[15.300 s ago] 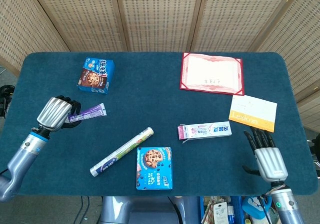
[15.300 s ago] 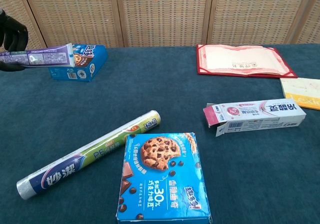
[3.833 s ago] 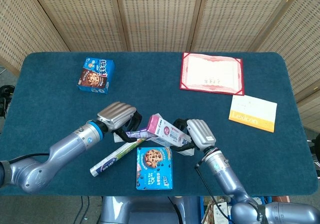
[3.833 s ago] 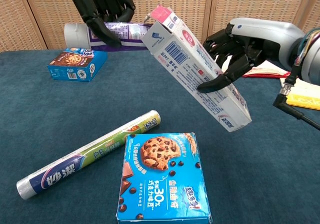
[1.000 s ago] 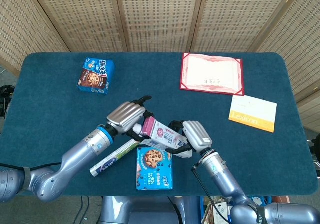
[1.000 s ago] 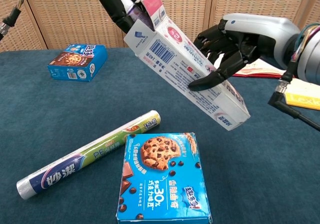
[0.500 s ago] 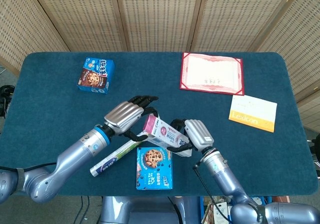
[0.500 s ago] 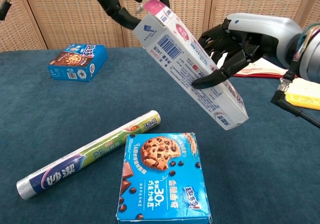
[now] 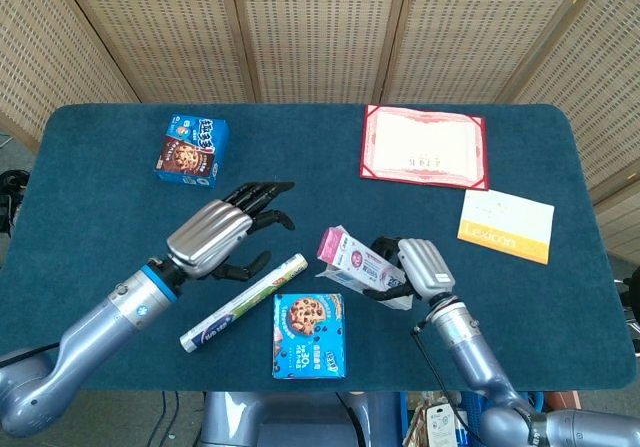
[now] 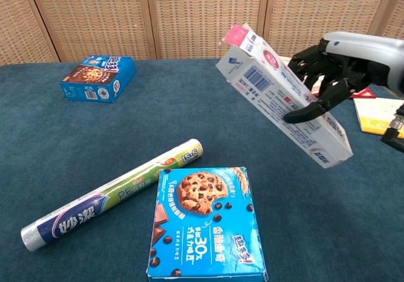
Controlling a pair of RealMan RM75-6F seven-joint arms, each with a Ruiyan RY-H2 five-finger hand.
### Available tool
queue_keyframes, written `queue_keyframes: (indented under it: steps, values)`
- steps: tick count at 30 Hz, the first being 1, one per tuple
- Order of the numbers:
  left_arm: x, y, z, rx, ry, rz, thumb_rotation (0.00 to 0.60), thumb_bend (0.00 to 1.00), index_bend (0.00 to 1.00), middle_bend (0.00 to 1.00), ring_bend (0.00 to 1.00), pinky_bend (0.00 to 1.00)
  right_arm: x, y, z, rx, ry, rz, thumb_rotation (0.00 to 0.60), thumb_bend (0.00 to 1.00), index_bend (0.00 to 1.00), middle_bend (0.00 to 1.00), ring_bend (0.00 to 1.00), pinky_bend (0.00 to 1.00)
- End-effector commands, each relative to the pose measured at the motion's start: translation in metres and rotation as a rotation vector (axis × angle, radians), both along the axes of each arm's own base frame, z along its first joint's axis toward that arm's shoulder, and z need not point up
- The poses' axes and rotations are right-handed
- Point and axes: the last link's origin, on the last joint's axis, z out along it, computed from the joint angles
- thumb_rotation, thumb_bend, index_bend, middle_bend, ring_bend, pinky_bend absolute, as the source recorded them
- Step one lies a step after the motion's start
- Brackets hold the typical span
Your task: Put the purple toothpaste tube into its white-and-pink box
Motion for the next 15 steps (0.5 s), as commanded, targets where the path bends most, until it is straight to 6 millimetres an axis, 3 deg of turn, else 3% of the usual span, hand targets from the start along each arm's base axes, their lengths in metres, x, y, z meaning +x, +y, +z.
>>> queue_keyframes:
  steps: [1,9,15]
  values:
    - [-0.024,-0.002,0.006,0.053,0.011,0.018,0.600,0.51,0.27,0.00,0.00,0.00,-0.018,0.002,0.005,-0.053,0.097,0.013,0.600,0.08,0.70,0.57,0.46,0.53]
    - [-0.085,-0.016,0.000,0.243,0.161,-0.010,0.600,0.51,0.27,0.00,0.00,0.00,-0.066,0.015,0.009,-0.151,0.329,0.033,0.600,0.08,0.70,0.57,0.46,0.49]
    - [-0.119,-0.041,-0.020,0.292,0.178,0.009,0.600,0.51,0.27,0.00,0.00,0.00,-0.092,0.026,0.007,-0.199,0.466,0.052,0.600,0.08,0.70,0.57,0.46,0.49]
